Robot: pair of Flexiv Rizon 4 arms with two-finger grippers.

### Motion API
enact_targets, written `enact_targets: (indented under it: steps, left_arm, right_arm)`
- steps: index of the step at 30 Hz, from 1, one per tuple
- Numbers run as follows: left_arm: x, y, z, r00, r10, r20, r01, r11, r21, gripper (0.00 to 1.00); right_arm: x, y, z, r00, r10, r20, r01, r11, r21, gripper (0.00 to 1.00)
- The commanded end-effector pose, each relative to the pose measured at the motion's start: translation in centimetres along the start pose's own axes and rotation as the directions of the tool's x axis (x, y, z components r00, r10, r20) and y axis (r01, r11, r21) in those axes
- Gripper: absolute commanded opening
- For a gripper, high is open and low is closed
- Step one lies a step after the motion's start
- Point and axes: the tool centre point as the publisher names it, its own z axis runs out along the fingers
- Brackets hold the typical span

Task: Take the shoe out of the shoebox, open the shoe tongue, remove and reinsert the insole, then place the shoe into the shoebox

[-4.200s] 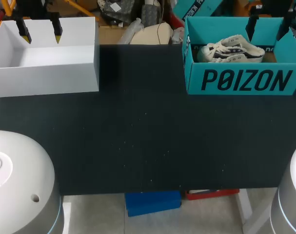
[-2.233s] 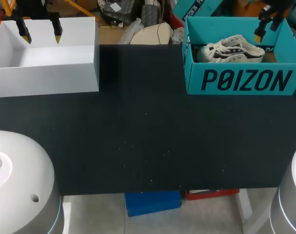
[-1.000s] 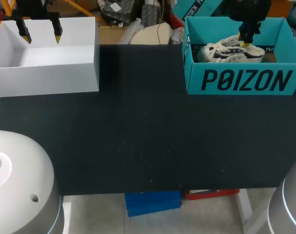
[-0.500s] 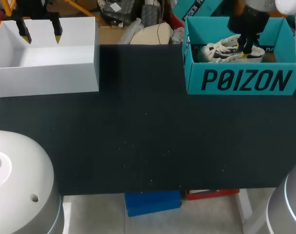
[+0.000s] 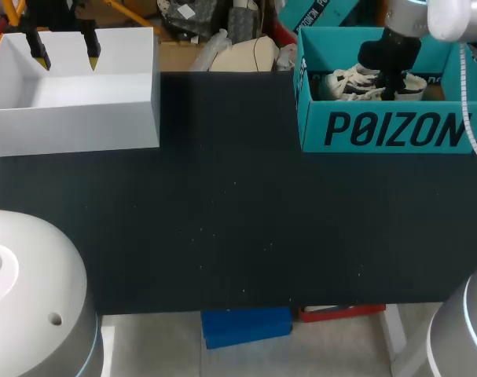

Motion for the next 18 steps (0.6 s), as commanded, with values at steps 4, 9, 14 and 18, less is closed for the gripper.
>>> enact_targets:
  steps: [4, 9, 14, 18]
  left_arm:
    - [0.1, 0.1, -0.1, 1.000, -0.002, 0.002, 0.002, 1.000, -0.001, 1.00]
    - [0.1, 0.1, -0.1, 1.000, -0.002, 0.002, 0.002, 1.000, -0.001, 1.00]
    - [0.1, 0.1, -0.1, 1.000, -0.002, 0.002, 0.002, 1.000, -0.001, 1.00]
    - [0.1, 0.1, -0.1, 1.000, -0.002, 0.002, 0.002, 1.000, -0.001, 1.00]
  right_arm:
    - [-0.7, 0.0, 2.1, 1.000, 0.024, -0.013, -0.024, 1.000, 0.003, 0.34]
    - [-0.9, 0.0, 2.7, 1.000, 0.028, -0.011, -0.028, 1.000, 0.005, 0.34]
    - [-0.8, 0.0, 2.9, 0.999, 0.035, -0.011, -0.035, 0.999, 0.017, 0.00]
    - [-0.7, -0.5, 2.2, 0.999, 0.046, -0.005, -0.046, 0.998, 0.032, 0.00]
